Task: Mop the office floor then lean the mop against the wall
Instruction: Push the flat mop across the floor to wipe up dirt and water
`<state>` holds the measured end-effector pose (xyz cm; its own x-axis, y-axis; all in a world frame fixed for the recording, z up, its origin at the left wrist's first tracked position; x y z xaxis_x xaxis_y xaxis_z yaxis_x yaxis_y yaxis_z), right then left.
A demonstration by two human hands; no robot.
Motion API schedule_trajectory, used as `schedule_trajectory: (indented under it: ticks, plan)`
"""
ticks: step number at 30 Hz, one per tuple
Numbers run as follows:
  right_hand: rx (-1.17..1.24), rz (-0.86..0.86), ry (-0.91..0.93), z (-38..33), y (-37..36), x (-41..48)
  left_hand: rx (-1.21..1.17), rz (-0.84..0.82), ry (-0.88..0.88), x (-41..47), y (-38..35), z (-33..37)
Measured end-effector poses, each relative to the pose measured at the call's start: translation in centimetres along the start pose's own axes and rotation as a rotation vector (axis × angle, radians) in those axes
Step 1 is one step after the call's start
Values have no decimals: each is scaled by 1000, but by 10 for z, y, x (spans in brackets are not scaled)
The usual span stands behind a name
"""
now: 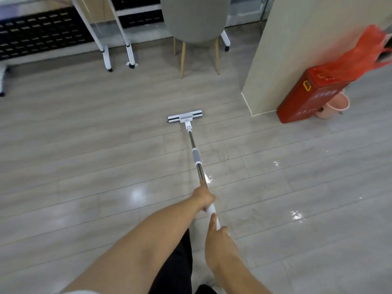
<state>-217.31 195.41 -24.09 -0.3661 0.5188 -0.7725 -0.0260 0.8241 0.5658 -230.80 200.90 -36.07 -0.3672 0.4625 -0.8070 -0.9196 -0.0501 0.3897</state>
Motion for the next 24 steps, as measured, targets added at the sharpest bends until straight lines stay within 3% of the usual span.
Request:
schedule_trajectory:
  ticks: [5, 8, 17, 24]
  plan:
    - [-70, -11, 8, -50, 40, 72, -117, 3, -15, 69, 59, 29]
    - [-274, -29, 14, -87, 67, 125, -173, -10, 3, 118, 103, 51]
    - [-262, 28, 35, -188, 147, 270, -258, 32, 16, 251, 224, 118]
    - [-244, 84, 68, -220, 179, 337, -422, 56, 8, 302, 259, 141]
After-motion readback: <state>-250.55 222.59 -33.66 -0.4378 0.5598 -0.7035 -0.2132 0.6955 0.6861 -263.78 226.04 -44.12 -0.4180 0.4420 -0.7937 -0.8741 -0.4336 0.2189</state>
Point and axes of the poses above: each hand's wrist, its own x-axis towards the middle knuckle, its own y-axis out of the back of the hand, z = x × y, the point moved 8 cm from there along x, towards the middle knuckle, and after that the axes turned 1 degree about -z, right-handed, at the moved point
